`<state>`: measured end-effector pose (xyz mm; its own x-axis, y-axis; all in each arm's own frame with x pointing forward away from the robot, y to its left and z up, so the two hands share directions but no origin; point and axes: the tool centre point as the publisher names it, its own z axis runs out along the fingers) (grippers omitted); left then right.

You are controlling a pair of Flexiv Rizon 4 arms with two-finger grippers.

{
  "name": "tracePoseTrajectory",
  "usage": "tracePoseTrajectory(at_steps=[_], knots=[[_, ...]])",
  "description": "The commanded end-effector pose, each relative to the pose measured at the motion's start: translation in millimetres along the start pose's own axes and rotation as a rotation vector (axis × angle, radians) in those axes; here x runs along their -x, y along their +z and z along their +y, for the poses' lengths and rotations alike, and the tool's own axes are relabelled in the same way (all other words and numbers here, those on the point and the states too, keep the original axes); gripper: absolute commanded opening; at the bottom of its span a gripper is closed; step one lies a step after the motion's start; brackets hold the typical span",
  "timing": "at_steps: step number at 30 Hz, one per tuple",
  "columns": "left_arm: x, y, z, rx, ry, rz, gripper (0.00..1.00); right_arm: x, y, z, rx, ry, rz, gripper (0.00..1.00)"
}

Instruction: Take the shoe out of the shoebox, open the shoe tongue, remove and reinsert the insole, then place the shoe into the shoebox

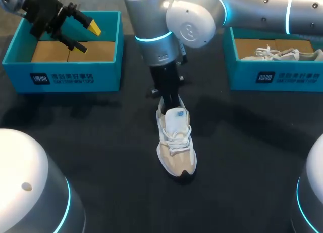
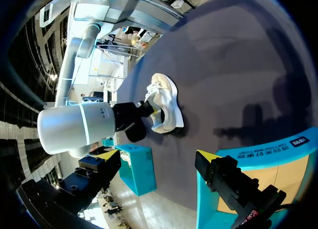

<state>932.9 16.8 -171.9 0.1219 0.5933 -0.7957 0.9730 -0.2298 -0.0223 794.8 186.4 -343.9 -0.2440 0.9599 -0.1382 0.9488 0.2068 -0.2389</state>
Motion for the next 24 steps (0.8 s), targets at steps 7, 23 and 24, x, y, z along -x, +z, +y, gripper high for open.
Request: tracePoseTrajectory(at_steps=[7,23,24], knots=[[0.2,-1,0,-0.002,0.001,0.003,1.00,-1.4,1,-8.7,-0.027,-0.015,0.006,0.00],[0.2,-1,0,-0.002,0.001,0.003,1.00,-5.0,12,-7.8,-0.075,-0.014,0.021,0.50],[0.2,-1,0,-0.002,0.001,0.003,1.00,-4.7,12,-8.0,-0.075,-0.014,0.020,0.50]])
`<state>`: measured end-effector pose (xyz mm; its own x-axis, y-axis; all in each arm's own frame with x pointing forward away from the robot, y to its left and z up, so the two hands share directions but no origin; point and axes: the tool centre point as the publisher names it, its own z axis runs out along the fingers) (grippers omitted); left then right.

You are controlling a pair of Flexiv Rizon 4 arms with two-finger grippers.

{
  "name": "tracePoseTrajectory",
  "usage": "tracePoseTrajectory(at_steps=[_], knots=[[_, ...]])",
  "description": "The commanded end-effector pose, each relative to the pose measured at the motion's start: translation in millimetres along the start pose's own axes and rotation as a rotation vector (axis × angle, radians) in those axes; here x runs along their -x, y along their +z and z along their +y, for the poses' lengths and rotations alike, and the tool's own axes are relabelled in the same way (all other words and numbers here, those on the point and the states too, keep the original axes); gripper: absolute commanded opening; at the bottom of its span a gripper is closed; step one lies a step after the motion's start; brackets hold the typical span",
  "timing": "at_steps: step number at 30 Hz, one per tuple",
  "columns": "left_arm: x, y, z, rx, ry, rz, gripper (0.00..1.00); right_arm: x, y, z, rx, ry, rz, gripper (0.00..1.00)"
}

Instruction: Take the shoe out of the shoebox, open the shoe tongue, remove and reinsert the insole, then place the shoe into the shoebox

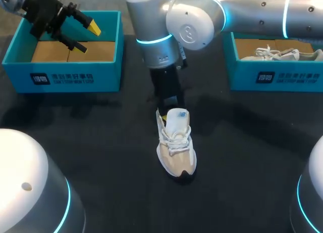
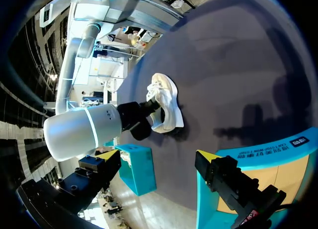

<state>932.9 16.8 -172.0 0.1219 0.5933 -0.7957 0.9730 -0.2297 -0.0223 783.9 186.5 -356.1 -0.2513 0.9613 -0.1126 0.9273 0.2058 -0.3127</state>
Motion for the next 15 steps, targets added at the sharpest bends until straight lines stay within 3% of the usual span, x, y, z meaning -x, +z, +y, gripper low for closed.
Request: tracePoseTrajectory(at_steps=[1,4,7,15], knots=[[0.2,-0.7,0.2,-0.002,0.001,0.003,1.00,-0.2,-2.8,-0.9,0.001,0.001,-0.004,0.52],[0.2,-0.7,0.2,-0.002,0.001,0.003,1.00,0.2,-4.8,-1.7,0.002,0.004,-0.008,0.64],[0.2,-0.7,0.2,-0.002,0.001,0.003,1.00,0.5,-6.3,-2.8,-0.003,0.009,-0.008,1.00],[0.2,-0.7,0.2,-0.002,0.001,0.003,1.00,0.7,-8.5,-5.2,0.001,0.014,-0.004,1.00]])
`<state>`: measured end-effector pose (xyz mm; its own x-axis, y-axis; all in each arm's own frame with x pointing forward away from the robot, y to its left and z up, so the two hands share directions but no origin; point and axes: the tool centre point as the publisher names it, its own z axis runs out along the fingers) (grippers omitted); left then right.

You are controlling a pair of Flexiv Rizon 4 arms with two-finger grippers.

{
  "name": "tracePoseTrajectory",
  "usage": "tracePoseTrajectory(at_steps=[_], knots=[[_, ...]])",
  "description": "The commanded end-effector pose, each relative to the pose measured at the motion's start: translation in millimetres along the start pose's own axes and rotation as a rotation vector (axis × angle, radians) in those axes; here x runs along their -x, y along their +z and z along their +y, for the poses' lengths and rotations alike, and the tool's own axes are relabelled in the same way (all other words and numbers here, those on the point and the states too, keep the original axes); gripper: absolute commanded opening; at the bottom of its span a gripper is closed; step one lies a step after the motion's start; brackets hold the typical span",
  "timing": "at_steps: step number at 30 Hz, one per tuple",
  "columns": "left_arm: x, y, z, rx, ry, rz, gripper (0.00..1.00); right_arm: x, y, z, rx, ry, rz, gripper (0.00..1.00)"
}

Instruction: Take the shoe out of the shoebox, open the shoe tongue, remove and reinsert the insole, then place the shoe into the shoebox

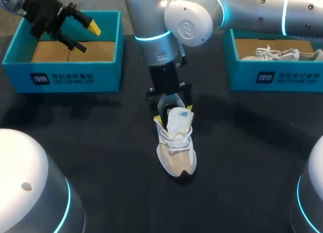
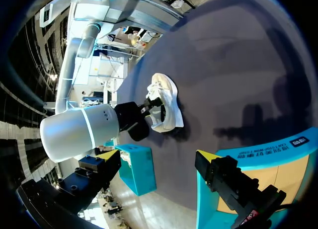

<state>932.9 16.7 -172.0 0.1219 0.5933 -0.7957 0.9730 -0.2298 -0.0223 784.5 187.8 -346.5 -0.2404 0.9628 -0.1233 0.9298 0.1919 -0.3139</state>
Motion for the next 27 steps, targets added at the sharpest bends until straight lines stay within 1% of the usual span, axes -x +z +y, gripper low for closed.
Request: tracePoseTrajectory(at_steps=[1,4,12,17,27], knots=[[0.2,-1,0,-0.002,0.001,0.003,1.00,0.6,1,-3.1,0.003,0.001,0.003,1.00],[0.2,-1,0,-0.002,0.001,0.003,1.00,0.5,1,-4.2,0.003,0.002,0.006,1.00],[0.2,-1,0,-0.002,0.001,0.003,1.00,3.9,-10,-10.5,0.014,0.027,0.003,1.00],[0.2,-1,0,-0.002,0.001,0.003,1.00,8.9,-21,-15.9,0.038,0.047,-0.005,1.00],[0.2,-1,0,-0.002,0.001,0.003,1.00,12.0,-41,-21.2,0.086,0.064,-0.019,1.00]])
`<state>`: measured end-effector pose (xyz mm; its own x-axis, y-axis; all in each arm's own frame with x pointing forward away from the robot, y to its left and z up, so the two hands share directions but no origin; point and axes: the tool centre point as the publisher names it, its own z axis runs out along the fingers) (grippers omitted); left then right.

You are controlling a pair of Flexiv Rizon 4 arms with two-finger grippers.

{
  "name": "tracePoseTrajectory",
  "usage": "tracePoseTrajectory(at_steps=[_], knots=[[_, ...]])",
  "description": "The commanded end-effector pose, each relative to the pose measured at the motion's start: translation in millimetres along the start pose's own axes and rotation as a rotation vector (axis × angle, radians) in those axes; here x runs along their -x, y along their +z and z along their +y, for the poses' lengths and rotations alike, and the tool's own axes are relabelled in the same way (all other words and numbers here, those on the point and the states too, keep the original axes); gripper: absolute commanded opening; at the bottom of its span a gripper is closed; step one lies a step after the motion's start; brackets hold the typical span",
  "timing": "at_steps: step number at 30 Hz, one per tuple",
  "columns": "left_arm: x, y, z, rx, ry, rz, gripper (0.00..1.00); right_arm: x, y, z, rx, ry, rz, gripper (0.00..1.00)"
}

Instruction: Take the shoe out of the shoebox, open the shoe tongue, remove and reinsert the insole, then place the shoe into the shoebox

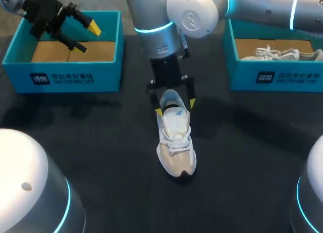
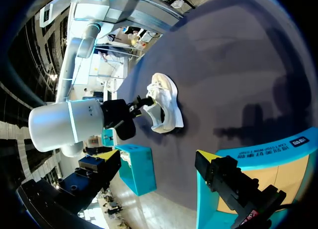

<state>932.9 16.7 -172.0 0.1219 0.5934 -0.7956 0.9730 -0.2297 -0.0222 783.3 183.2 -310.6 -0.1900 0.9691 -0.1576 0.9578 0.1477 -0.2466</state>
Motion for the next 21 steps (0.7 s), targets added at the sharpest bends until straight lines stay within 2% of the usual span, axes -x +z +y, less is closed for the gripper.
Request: tracePoseTrajectory(at_steps=[1,21], knots=[[0.2,-1,0,-0.002,0.001,0.003,1.00,4.6,-11,-8.1,0.027,0.007,0.001,1.00],[0.2,-1,0,-0.002,0.001,0.003,1.00,5.5,-52,-51.0,0.138,0.038,-0.001,1.00]])
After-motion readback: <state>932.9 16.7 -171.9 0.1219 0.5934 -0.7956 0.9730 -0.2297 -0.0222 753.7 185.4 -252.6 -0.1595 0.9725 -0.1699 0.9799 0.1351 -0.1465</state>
